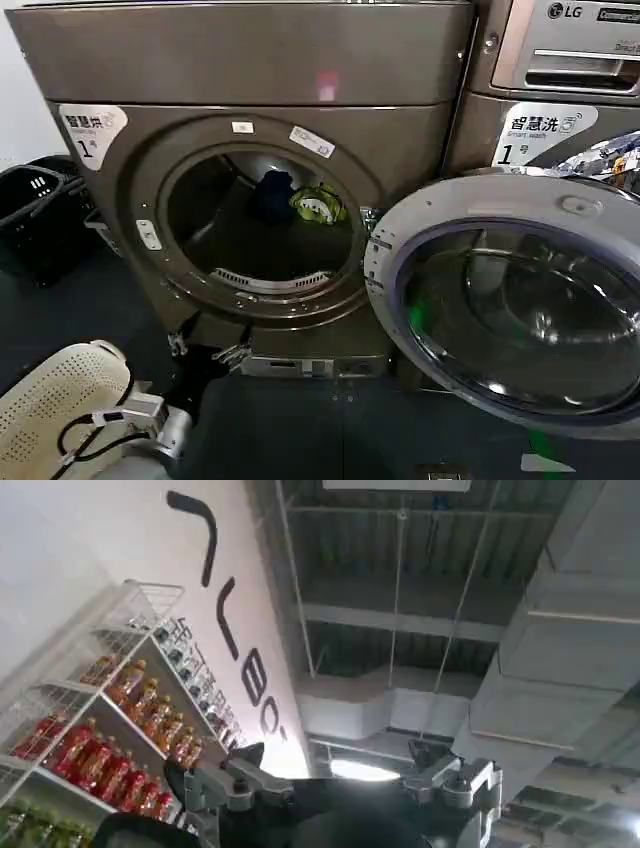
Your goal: Grasp the clothes from the dryer.
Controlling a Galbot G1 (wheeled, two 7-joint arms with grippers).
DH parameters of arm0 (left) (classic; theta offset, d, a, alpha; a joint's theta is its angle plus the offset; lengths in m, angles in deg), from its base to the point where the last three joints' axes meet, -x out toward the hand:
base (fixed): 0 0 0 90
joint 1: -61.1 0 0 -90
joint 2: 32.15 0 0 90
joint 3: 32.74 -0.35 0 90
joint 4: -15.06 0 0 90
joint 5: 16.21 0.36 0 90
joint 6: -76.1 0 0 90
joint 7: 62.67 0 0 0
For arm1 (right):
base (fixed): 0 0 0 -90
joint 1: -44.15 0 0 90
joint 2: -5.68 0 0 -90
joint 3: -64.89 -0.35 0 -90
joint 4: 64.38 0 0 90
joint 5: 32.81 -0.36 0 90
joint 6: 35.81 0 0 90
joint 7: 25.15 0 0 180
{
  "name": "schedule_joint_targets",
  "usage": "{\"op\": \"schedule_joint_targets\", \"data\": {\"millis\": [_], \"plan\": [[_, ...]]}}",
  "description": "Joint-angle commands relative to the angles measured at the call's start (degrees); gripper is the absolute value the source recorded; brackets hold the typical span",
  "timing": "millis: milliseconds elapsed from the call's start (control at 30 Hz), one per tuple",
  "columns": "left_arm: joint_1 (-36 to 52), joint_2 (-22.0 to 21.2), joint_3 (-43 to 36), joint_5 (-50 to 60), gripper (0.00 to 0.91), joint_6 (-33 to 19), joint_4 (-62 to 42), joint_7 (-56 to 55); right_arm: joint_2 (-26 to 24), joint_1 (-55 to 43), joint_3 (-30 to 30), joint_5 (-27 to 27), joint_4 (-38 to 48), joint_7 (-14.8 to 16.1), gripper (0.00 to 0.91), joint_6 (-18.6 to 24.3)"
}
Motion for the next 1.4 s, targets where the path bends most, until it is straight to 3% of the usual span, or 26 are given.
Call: {"op": "schedule_joint_targets", "data": {"millis": [33, 1400], "plan": [[0.0, 0.0, -0.1, 0.0, 0.907, 0.0, 0.0, 0.0, 0.1, 0.0, 0.0, 0.0, 0.0, 0.1, 0.907, 0.1], [0.5, -0.2, -0.3, 0.4, 0.907, 0.4, -0.4, 0.0, 0.6, -1.0, 1.4, 0.3, -0.9, 0.7, 0.907, 0.1]]}}
